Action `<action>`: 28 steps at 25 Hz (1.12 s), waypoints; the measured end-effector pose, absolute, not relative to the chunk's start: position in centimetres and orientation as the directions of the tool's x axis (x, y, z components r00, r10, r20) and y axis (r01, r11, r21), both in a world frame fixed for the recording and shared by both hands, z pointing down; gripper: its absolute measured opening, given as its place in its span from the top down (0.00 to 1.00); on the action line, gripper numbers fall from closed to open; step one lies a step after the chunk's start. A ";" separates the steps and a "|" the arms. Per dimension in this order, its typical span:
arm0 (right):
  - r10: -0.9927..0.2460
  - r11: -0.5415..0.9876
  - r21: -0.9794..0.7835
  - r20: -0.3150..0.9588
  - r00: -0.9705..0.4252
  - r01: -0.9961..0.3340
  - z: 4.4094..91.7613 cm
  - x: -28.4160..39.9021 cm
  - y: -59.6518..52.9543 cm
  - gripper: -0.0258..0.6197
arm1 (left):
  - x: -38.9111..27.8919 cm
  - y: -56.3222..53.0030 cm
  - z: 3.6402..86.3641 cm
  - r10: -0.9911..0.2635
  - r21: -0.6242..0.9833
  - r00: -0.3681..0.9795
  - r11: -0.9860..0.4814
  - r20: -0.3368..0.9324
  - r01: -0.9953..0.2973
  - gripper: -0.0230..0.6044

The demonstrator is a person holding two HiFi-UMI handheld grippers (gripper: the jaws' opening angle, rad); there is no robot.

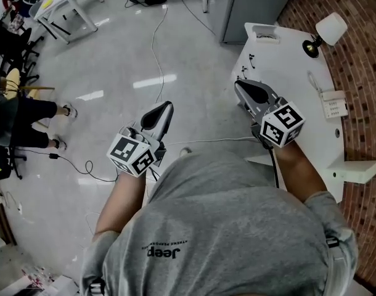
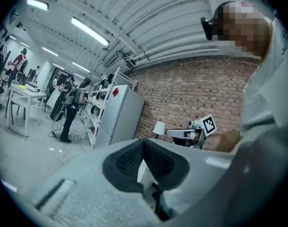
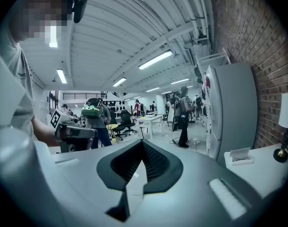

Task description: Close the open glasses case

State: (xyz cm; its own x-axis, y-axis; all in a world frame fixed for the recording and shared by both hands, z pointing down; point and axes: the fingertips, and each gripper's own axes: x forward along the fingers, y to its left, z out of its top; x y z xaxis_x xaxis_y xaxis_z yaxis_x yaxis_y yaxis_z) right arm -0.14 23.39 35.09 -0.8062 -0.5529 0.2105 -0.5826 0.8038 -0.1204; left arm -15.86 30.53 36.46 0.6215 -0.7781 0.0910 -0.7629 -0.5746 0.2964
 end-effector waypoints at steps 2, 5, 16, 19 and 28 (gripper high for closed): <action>-0.567 0.793 -0.121 0.213 -0.796 -0.597 34.9 -2.2 21.4 0.95 | -18.0 28.5 36.1 -0.768 0.293 0.634 -0.588 0.092 -0.754 0.97; -0.576 0.784 -0.122 0.220 -0.787 -0.608 34.9 -4.5 19.1 0.95 | -20.5 26.1 35.9 -0.755 0.293 0.649 -0.602 0.094 -0.743 0.97; -0.559 0.786 -0.149 0.243 -0.792 -0.600 36.8 -4.3 10.5 0.95 | -21.4 18.1 37.1 -0.765 0.309 0.634 -0.579 0.113 -0.754 0.97; -0.539 0.803 -0.156 0.225 -0.812 -0.576 37.3 -3.2 6.4 0.95 | -20.3 15.0 37.7 -0.785 0.299 0.608 -0.555 0.121 -0.776 0.97; -0.440 0.870 -0.153 0.190 -0.878 -0.469 37.7 0.2 -9.0 0.95 | -16.1 0.8 38.0 -0.845 0.284 0.509 -0.454 0.162 -0.845 0.97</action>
State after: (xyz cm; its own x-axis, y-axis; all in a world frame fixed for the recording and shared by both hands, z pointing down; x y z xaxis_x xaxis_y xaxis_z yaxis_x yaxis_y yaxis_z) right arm 0.22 -8.95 37.70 -0.8777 -0.4400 0.1901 -0.4692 0.8698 -0.1528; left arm -16.08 0.81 38.04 0.5088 -0.8455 0.1621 -0.8445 -0.4537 0.2845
